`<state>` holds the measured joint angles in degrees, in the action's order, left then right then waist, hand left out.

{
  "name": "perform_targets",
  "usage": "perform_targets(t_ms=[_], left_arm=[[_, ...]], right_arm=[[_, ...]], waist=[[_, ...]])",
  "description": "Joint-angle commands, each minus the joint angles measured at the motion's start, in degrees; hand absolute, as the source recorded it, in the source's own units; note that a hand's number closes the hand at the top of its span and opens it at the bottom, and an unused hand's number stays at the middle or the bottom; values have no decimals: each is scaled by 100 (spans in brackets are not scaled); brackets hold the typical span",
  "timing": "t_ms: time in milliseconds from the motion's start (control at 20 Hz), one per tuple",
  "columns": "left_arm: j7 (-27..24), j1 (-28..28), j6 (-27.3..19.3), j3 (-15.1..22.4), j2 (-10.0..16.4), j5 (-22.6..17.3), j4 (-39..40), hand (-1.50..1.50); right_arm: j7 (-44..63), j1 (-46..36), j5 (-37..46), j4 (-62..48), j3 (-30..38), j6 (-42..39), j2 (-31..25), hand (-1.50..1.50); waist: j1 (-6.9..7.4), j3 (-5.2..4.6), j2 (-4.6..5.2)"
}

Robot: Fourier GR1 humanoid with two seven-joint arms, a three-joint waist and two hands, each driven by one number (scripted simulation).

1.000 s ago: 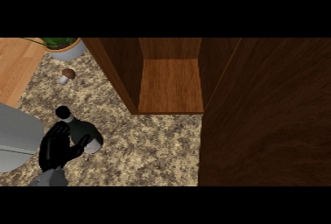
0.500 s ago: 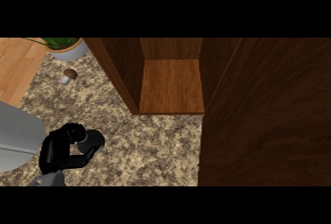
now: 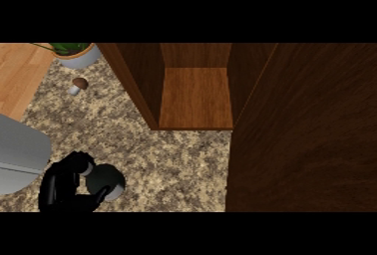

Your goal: Pick up the wine, place it into the cabinet and close the cabinet

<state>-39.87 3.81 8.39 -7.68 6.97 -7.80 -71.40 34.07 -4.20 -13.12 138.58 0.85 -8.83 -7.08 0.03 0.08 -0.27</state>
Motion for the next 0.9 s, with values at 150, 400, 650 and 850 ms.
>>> perform_targets(t_ms=[150, 400, 650, 850], left_arm=[[1462, 12, -27, 387, -234, -426, -1737, 150], [2190, 370, -10, 645, -272, -624, -2706, 150], [2867, 320, -587, 1250, -547, -32, -3381, 150], [3959, 14, -1033, 1613, -633, 176, -4283, 150]], right_arm=[[222, -81, -21, 408, -253, 217, 201, -150], [645, 158, -543, 1096, 41, 123, -62, -150], [260, 372, -395, 797, -78, 8, 121, -150], [423, 58, -457, 771, 40, 85, 14, -150]], waist=[[10, -4, 8], [-25, -4, -6], [-30, -4, 10], [-29, -3, 3]])
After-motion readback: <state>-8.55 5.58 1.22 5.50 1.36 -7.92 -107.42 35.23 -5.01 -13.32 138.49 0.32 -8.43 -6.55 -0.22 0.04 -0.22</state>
